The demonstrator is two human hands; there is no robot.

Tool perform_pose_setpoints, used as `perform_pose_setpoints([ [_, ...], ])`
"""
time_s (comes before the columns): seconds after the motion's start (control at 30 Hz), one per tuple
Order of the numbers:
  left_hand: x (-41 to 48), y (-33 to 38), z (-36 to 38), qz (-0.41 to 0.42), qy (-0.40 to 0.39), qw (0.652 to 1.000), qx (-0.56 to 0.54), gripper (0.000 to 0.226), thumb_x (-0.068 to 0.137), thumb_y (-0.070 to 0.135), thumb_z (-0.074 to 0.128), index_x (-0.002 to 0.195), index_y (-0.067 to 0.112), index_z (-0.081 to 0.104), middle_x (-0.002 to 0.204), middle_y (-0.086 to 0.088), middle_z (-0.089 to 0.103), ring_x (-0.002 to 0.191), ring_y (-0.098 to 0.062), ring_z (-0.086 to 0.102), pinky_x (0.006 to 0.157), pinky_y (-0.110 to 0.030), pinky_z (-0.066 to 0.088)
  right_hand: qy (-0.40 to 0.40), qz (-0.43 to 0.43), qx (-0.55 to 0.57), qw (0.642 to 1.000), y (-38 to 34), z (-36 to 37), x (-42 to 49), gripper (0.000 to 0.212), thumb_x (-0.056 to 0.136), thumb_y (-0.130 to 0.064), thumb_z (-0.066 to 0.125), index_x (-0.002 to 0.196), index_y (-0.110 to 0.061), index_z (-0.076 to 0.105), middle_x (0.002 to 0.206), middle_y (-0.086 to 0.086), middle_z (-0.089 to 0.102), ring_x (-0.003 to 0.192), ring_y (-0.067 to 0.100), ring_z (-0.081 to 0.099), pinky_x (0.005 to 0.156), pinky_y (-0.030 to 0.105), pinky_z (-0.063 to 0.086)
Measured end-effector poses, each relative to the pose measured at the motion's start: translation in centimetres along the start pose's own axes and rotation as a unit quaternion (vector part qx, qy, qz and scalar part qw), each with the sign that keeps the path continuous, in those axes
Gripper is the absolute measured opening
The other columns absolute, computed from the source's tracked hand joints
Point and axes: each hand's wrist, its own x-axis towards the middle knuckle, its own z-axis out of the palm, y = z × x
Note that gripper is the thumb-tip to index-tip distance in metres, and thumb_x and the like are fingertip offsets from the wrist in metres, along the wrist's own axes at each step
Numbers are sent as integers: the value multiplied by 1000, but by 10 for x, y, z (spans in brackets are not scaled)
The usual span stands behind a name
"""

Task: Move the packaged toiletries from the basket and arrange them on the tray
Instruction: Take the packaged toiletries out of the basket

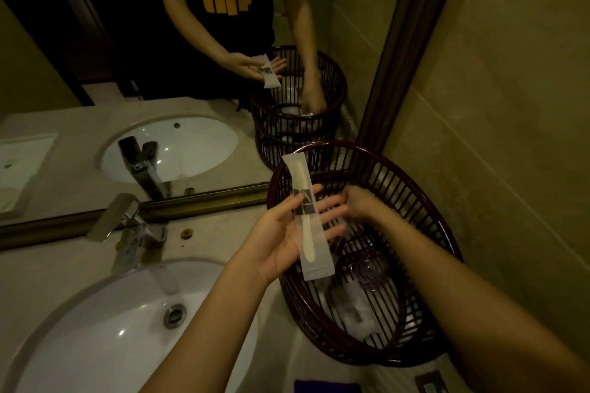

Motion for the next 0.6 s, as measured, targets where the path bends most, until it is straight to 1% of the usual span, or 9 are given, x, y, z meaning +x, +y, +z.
perform_pose_setpoints([
  [0.07,0,0,1,4,3,1000,1,44,102,18,47,144,7,45,137,-31,59,124,-44,60,94,-56,55,18,-15,44,999,-6,-36,-10,18,88,-4,67,104,-13,65,112,12,70,104,27,66,87,40,57],
  [0.13,0,-1,2,10,9,1000,5,42,103,18,46,144,8,46,134,-31,60,121,-44,62,93,-55,57,29,-55,79,995,-7,-73,-24,19,86,-2,71,95,-16,63,106,12,71,99,26,67,79,39,57],
  [0.2,0,-2,3,14,14,1000,2,41,103,19,45,142,8,48,132,-31,62,119,-44,63,90,-54,58,47,-91,99,990,-8,-110,-44,20,86,-3,74,96,-17,64,99,7,70,93,21,66,71,30,54],
  [0.27,0,-2,4,15,18,1000,-3,41,102,21,46,141,8,49,133,-31,61,119,-45,63,90,-55,58,71,-137,128,980,-12,-149,-68,20,86,-4,74,99,-16,65,98,8,70,92,20,66,73,30,55],
  [0.3,-1,-2,5,16,18,1000,-6,43,101,23,47,141,7,50,134,-31,61,119,-45,63,90,-55,58,69,-156,148,974,-14,-167,-81,20,87,-3,73,100,-16,65,100,9,71,92,20,67,74,30,55],
  [0.37,-1,-1,5,18,19,1000,-10,45,100,25,49,140,6,50,134,-32,60,119,-46,62,91,-56,57,63,-185,170,966,-16,-196,-108,20,89,-3,71,104,-15,66,99,7,73,89,16,70,70,25,54],
  [0.47,-1,-1,4,17,20,1000,-3,44,103,30,46,140,6,50,134,-33,60,120,-47,62,93,-57,56,15,-240,213,947,-21,-225,-139,21,87,-2,69,107,-10,68,96,9,78,88,14,75,65,20,58],
  [0.53,0,-1,3,15,19,1000,-1,47,103,34,46,142,6,48,134,-33,59,122,-47,60,94,-57,56,-37,-273,248,929,-32,-228,-149,29,81,-7,71,110,-5,68,98,12,78,91,16,76,68,22,61],
  [0.6,-1,0,1,10,18,1000,-5,54,102,40,47,144,6,45,137,-34,56,125,-48,57,98,-57,53,-75,-290,255,919,-48,-215,-145,31,78,-9,74,109,-7,69,99,12,78,94,20,76,74,27,64],
])
